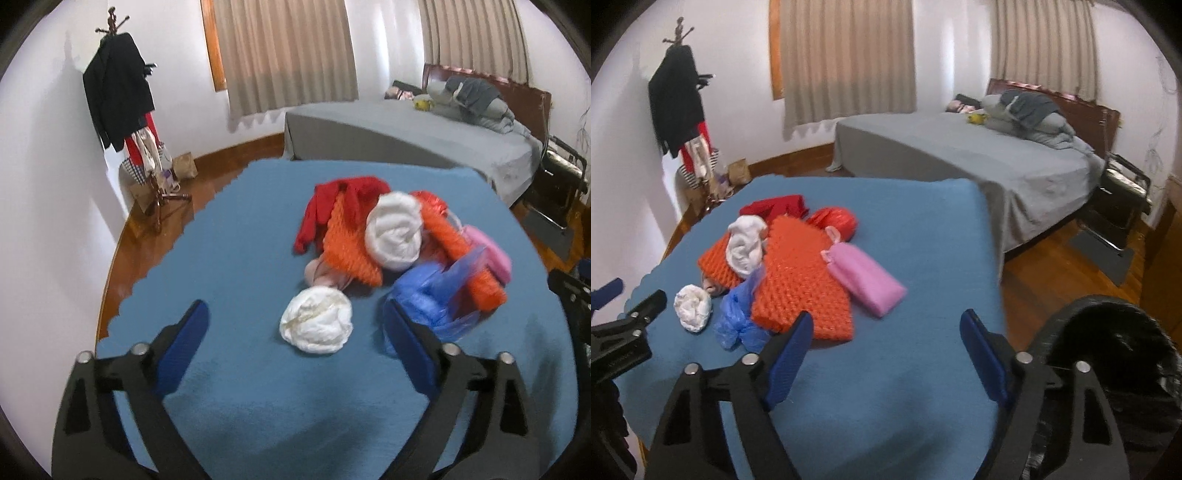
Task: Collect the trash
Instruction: 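Grasp the white rolled cloth with the left tool while the right tool grasps the orange mesh scrubber, then drop the white cloth and orange scrubber into the trash bin with both tools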
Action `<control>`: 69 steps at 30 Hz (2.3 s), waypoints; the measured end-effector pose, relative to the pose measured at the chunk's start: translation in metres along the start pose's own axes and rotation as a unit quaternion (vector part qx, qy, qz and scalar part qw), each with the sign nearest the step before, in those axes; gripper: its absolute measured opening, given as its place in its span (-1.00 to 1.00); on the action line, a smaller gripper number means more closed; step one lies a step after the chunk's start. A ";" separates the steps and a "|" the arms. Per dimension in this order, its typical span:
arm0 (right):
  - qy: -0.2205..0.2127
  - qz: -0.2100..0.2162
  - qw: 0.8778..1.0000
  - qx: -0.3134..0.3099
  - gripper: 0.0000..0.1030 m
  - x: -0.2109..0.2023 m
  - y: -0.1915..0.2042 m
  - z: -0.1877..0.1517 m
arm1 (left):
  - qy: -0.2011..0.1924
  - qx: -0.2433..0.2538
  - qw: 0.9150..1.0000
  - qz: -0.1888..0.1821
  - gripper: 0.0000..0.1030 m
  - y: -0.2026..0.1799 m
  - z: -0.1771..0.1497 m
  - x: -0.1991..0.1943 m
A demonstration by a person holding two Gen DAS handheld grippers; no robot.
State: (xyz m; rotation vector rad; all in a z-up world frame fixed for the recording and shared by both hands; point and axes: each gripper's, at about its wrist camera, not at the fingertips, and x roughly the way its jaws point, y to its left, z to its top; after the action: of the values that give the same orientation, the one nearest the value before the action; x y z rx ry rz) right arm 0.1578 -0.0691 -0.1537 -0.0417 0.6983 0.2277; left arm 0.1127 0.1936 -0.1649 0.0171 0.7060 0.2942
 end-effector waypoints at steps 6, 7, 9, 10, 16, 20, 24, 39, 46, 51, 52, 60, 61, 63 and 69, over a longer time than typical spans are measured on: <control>0.010 0.027 0.999 -0.036 0.47 0.032 0.031 0.007 | 0.008 -0.001 1.000 -0.010 0.54 0.002 -0.005 0.026; 0.015 0.029 0.999 -0.039 0.45 0.037 0.033 0.008 | 0.010 -0.002 1.000 -0.011 0.54 0.002 -0.006 0.029; 0.032 0.027 0.998 -0.045 0.40 0.051 0.038 0.007 | 0.017 -0.003 1.000 -0.011 0.54 0.001 -0.006 0.035; 0.040 0.026 0.998 -0.045 0.39 0.057 0.040 0.005 | 0.021 -0.005 1.000 -0.011 0.54 0.002 -0.006 0.038; 0.080 0.047 0.995 -0.033 0.07 0.082 0.041 -0.005 | 0.044 -0.012 0.999 -0.027 0.52 0.001 -0.009 0.056; 0.082 0.072 0.993 -0.044 -0.46 0.075 0.044 -0.004 | 0.065 -0.013 0.997 -0.050 -0.01 -0.001 -0.012 0.068; 0.080 0.103 0.991 -0.039 -0.73 0.063 0.043 -0.004 | 0.065 -0.023 0.995 -0.076 -0.25 0.001 -0.016 0.071; -0.001 0.170 0.984 -0.048 -0.73 -0.016 0.040 0.020 | -0.004 -0.048 0.997 -0.060 -0.36 0.013 0.005 0.004; -0.033 0.171 0.984 -0.037 -0.73 -0.050 0.022 0.029 | -0.035 -0.039 0.996 -0.076 -0.37 0.002 0.020 -0.034; -0.046 0.135 0.990 -0.018 -0.73 -0.074 -0.006 0.025 | -0.053 -0.017 0.992 -0.114 -0.37 -0.032 0.032 -0.055; -0.047 0.127 0.991 -0.013 -0.73 -0.079 -0.011 0.023 | -0.056 -0.010 0.991 -0.124 -0.37 -0.041 0.033 -0.059; -0.039 0.035 0.998 0.042 -0.73 -0.113 -0.085 -0.003 | -0.064 0.041 0.975 -0.208 -0.37 -0.120 0.032 -0.082; -0.036 0.021 0.998 0.047 -0.73 -0.116 -0.093 -0.008 | -0.065 0.051 0.971 -0.223 -0.37 -0.135 0.031 -0.086; -0.028 -0.008 0.998 0.064 -0.73 -0.122 -0.114 -0.019 | -0.066 0.067 0.965 -0.245 -0.37 -0.158 0.028 -0.091; -0.005 -0.081 0.990 0.117 -0.73 -0.135 -0.170 -0.052 | -0.051 0.112 0.939 -0.321 -0.37 -0.228 0.012 -0.102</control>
State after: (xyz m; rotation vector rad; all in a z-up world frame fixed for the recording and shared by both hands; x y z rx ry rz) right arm 0.0623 -0.2672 -0.1135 0.1274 0.7050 -0.0108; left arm 0.1067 -0.0518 -0.1171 0.0167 0.6033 -0.4125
